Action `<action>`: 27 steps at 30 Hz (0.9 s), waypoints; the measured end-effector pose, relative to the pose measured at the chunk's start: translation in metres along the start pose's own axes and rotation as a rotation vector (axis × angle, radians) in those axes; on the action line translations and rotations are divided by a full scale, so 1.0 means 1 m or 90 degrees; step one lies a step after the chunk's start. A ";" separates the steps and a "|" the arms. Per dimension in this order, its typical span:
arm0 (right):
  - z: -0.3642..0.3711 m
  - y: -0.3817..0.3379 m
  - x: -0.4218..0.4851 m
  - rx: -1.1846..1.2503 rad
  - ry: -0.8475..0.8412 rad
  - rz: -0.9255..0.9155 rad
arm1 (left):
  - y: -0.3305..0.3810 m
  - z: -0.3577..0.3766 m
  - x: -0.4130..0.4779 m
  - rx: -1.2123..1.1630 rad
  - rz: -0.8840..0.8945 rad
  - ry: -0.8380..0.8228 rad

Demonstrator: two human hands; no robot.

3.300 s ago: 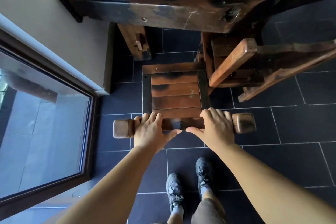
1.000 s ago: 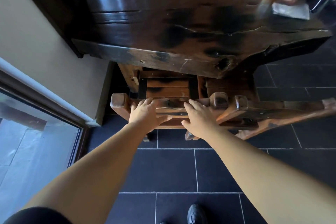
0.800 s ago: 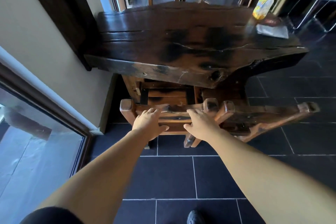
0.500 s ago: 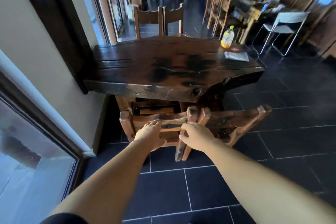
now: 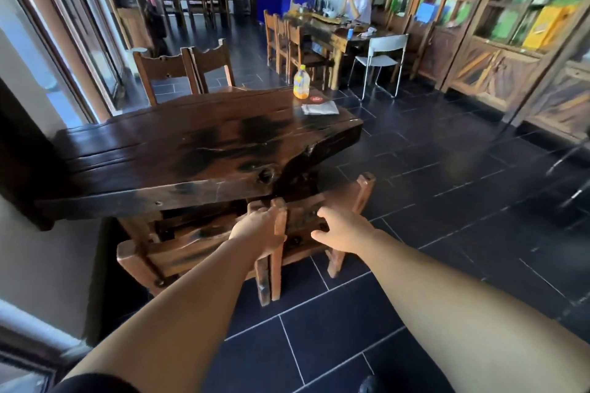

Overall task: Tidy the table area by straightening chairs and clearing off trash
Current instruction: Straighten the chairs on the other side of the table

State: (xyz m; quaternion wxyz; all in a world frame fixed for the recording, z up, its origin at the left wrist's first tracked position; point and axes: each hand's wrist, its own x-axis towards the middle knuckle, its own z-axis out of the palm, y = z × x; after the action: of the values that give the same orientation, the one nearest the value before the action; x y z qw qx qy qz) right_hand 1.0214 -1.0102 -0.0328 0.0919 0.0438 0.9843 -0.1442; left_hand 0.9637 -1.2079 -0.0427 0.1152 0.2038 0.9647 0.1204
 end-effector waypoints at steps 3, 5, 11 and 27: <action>-0.007 0.052 0.007 0.015 -0.003 0.032 | 0.041 0.011 0.031 0.025 0.026 -0.021; -0.013 0.092 0.015 0.016 -0.007 0.039 | 0.070 0.019 0.054 0.029 0.041 -0.028; -0.040 0.212 0.043 0.018 -0.021 0.061 | 0.164 0.048 0.132 0.040 0.032 -0.066; -0.104 0.405 0.157 0.038 -0.068 0.099 | 0.300 0.076 0.310 0.034 0.020 -0.114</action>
State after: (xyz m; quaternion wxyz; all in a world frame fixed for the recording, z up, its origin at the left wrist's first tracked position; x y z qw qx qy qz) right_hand 0.8962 -0.5839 -0.0768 0.1535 0.1152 0.9669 -0.1683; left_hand 0.8179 -0.7965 -0.0845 0.1937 0.2315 0.9502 0.0778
